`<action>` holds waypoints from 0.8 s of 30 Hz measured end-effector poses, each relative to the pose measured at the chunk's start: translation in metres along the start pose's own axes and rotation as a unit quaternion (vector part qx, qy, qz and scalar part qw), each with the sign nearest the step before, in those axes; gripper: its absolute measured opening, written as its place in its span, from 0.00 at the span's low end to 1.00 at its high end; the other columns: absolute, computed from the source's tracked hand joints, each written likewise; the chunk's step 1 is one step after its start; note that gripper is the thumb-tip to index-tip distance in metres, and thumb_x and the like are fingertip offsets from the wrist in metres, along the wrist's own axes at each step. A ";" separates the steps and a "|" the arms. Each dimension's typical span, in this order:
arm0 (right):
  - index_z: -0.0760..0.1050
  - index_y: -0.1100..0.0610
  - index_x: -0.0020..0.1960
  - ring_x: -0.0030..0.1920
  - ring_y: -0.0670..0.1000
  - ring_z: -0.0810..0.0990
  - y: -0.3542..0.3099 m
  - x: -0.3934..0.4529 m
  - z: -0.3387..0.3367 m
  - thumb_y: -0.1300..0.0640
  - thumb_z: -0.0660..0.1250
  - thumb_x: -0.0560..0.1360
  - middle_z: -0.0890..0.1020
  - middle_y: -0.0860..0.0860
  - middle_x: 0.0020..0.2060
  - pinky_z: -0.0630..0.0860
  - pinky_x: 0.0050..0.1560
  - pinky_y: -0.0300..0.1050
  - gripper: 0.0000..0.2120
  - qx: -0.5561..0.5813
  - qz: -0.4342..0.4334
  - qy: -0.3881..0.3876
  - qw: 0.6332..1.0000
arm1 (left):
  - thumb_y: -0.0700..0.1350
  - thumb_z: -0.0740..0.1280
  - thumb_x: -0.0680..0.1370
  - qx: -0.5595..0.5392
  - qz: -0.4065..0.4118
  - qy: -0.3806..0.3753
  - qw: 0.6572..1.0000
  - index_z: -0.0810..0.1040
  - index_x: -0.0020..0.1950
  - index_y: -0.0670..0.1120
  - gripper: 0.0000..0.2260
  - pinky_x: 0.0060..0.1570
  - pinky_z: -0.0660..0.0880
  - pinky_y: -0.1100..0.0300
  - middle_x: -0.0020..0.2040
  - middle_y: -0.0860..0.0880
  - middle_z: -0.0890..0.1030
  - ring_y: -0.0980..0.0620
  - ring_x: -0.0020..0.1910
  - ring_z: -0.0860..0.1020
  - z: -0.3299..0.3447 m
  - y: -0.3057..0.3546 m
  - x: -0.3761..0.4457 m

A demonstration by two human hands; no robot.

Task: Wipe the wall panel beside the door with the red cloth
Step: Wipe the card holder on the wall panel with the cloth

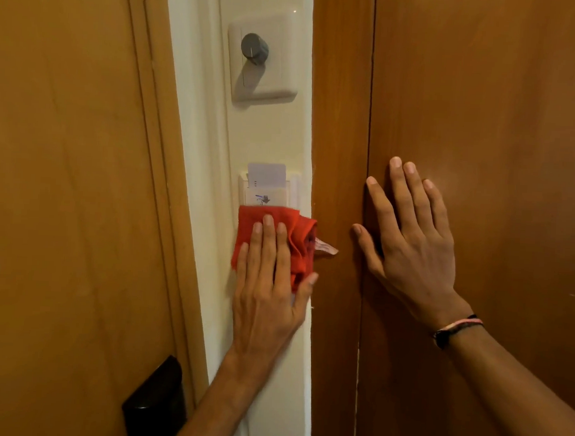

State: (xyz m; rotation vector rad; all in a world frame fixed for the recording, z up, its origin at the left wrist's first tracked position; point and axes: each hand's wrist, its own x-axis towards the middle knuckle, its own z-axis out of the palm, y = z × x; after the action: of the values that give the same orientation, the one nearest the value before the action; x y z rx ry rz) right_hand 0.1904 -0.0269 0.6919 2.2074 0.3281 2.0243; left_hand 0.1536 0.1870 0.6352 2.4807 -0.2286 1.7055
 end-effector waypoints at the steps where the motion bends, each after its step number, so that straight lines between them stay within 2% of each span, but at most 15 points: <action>1: 0.57 0.55 0.84 0.84 0.59 0.55 0.000 0.000 0.000 0.39 0.54 0.85 0.57 0.60 0.84 0.49 0.85 0.55 0.33 -0.001 -0.002 0.001 1.000 | 0.63 0.50 0.82 0.001 0.001 0.004 1.000 0.53 0.80 0.41 0.34 0.78 0.57 0.44 0.80 0.41 0.55 0.42 0.80 0.54 0.000 -0.004 0.008; 4: 0.57 0.55 0.84 0.84 0.60 0.55 0.000 0.001 0.001 0.39 0.54 0.85 0.58 0.60 0.83 0.49 0.85 0.55 0.33 0.001 -0.002 0.001 1.000 | 0.65 0.49 0.82 -0.039 -0.037 0.001 0.999 0.52 0.80 0.42 0.35 0.80 0.53 0.46 0.81 0.41 0.55 0.43 0.81 0.53 -0.004 -0.002 0.014; 8: 0.57 0.55 0.84 0.84 0.60 0.55 -0.001 0.000 0.001 0.39 0.54 0.85 0.58 0.61 0.83 0.51 0.85 0.56 0.33 0.002 0.000 0.004 1.000 | 0.67 0.50 0.80 -0.055 -0.015 -0.003 0.998 0.53 0.80 0.41 0.38 0.79 0.57 0.43 0.81 0.41 0.56 0.43 0.81 0.54 -0.005 -0.003 0.004; 12: 0.57 0.55 0.84 0.84 0.60 0.55 -0.002 0.001 0.003 0.39 0.55 0.84 0.58 0.61 0.83 0.51 0.85 0.56 0.33 0.005 0.002 0.005 1.000 | 0.68 0.50 0.79 -0.085 -0.046 -0.004 0.995 0.52 0.81 0.42 0.39 0.80 0.52 0.47 0.82 0.42 0.55 0.46 0.82 0.51 -0.010 -0.002 0.016; 16: 0.57 0.55 0.84 0.84 0.60 0.56 -0.001 0.000 0.002 0.39 0.55 0.84 0.58 0.61 0.83 0.51 0.85 0.56 0.33 0.007 -0.001 0.013 1.000 | 0.69 0.50 0.78 -0.076 -0.013 -0.017 0.997 0.51 0.80 0.43 0.40 0.79 0.56 0.43 0.81 0.42 0.54 0.45 0.81 0.52 -0.009 -0.005 0.006; 20: 0.58 0.55 0.83 0.84 0.60 0.56 -0.002 0.001 0.003 0.39 0.55 0.84 0.58 0.61 0.83 0.51 0.85 0.56 0.33 0.009 0.003 0.012 1.000 | 0.69 0.51 0.78 -0.093 -0.032 -0.021 0.995 0.50 0.81 0.43 0.40 0.80 0.53 0.44 0.82 0.43 0.53 0.46 0.82 0.50 -0.010 -0.006 0.011; 24: 0.58 0.54 0.83 0.84 0.60 0.56 -0.001 0.000 0.002 0.39 0.55 0.84 0.59 0.61 0.83 0.50 0.85 0.55 0.32 0.006 0.001 0.008 1.000 | 0.69 0.53 0.78 -0.070 -0.008 -0.026 0.997 0.53 0.80 0.41 0.41 0.78 0.58 0.40 0.81 0.42 0.54 0.44 0.81 0.52 -0.007 -0.012 -0.001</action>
State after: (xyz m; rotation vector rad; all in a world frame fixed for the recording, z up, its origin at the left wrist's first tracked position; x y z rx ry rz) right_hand 0.1921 -0.0257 0.6915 2.2001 0.3403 2.0485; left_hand 0.1488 0.2007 0.6364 2.4189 -0.3209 1.5635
